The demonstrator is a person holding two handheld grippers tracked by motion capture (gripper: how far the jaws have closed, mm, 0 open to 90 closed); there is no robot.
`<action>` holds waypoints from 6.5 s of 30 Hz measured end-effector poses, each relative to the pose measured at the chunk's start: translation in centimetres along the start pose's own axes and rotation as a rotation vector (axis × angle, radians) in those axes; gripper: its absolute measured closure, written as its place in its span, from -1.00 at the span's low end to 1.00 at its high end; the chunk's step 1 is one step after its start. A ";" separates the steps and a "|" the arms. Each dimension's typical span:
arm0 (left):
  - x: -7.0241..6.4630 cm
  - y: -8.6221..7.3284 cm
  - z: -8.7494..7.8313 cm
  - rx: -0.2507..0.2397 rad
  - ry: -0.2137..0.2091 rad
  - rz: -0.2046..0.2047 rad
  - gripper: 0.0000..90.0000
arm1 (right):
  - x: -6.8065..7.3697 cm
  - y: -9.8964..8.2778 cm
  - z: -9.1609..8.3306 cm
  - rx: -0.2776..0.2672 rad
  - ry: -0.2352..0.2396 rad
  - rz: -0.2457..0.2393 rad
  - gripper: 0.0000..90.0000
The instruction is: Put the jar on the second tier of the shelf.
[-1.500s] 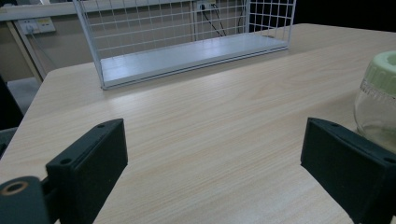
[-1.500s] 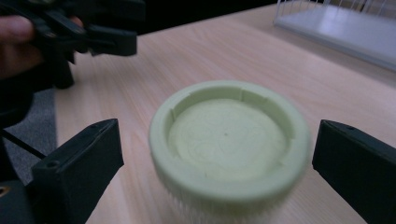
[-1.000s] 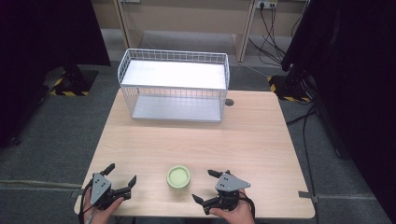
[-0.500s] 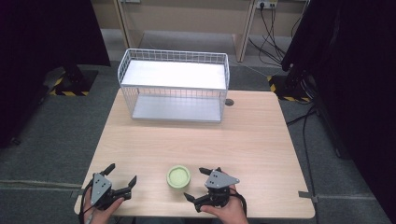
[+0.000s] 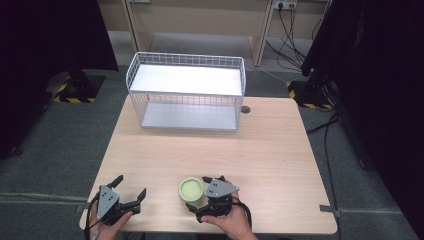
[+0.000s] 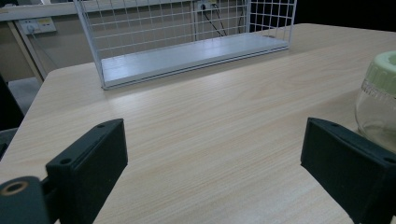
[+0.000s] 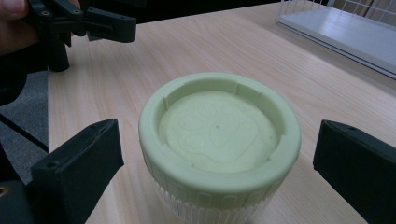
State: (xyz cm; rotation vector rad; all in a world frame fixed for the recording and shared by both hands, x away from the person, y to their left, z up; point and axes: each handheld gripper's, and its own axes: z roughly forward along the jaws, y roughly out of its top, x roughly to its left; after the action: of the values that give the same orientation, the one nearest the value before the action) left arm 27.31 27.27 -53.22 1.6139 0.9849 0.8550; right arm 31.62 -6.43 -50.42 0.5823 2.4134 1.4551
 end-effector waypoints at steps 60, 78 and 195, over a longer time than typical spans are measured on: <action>0.1 0.0 0.0 -0.005 -0.006 -0.006 -0.85 | -1.8 5.5 -1.0 -0.179 -0.129 -0.017 -0.75; 0.1 0.0 0.0 -0.004 -0.006 -0.008 -0.85 | -3.4 7.9 -1.5 -0.223 -0.183 -0.010 -0.75; 0.2 0.0 0.0 -0.001 -0.008 -0.013 -0.85 | -11.7 21.5 0.9 -0.351 -0.395 0.053 -0.75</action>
State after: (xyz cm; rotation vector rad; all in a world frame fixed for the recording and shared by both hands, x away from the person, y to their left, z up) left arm 27.38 27.44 -53.21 1.6074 0.9885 0.8387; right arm 46.70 -2.27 -31.58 0.7660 1.8075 1.5632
